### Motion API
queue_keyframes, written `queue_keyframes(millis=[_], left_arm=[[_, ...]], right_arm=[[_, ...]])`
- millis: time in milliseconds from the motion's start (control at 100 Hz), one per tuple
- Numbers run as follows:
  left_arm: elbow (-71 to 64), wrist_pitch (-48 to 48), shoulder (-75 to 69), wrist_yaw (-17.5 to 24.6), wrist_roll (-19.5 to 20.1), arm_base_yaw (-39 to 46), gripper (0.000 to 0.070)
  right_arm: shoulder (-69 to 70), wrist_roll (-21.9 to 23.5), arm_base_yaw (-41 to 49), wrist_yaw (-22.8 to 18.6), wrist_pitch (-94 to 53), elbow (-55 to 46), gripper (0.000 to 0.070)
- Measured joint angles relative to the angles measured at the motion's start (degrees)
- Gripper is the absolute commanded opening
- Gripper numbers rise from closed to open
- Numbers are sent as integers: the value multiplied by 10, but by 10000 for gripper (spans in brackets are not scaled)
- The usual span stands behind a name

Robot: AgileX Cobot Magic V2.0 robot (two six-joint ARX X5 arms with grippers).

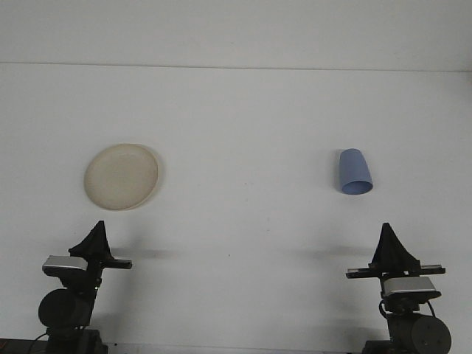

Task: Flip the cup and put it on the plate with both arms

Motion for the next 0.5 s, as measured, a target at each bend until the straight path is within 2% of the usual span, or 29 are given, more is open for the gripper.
queue_keyframes(millis=[210,500], left_arm=[[0,0,0,0,0,0,12],[0,0,0,0,0,0,11]], right_arm=[[47,0,0,1,-134,120,0],[195,-4,0,1,-324,320,0]])
